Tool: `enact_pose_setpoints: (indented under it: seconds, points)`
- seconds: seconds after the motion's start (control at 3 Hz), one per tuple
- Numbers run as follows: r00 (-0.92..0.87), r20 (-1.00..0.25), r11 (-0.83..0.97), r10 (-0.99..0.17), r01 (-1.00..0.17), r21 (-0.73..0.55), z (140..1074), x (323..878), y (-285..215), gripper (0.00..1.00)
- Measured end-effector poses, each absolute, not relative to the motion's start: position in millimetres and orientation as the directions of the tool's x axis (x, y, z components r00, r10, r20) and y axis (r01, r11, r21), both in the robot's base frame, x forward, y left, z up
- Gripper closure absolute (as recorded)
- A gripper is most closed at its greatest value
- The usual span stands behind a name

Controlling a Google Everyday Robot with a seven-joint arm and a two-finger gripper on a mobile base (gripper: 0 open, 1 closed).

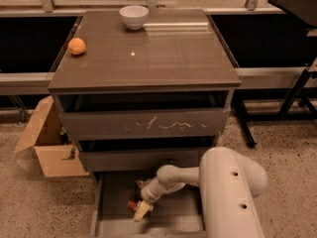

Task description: Pick coke can from bottom drawer and place on counter

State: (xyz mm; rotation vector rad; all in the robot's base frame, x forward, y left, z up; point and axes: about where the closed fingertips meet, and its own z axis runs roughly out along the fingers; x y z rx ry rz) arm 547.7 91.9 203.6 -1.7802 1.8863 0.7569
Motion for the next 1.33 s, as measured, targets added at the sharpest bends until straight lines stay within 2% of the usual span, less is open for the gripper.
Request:
enact_pose_setpoints:
  seconds: [0.67,1.33]
  points:
    - [-0.067,-0.629,0.023,-0.775,-0.997,0.077,173,548,87,0.0]
    - [-0.108,-0.626,0.021,-0.773,-0.989,0.144,131,555,80,0.0]
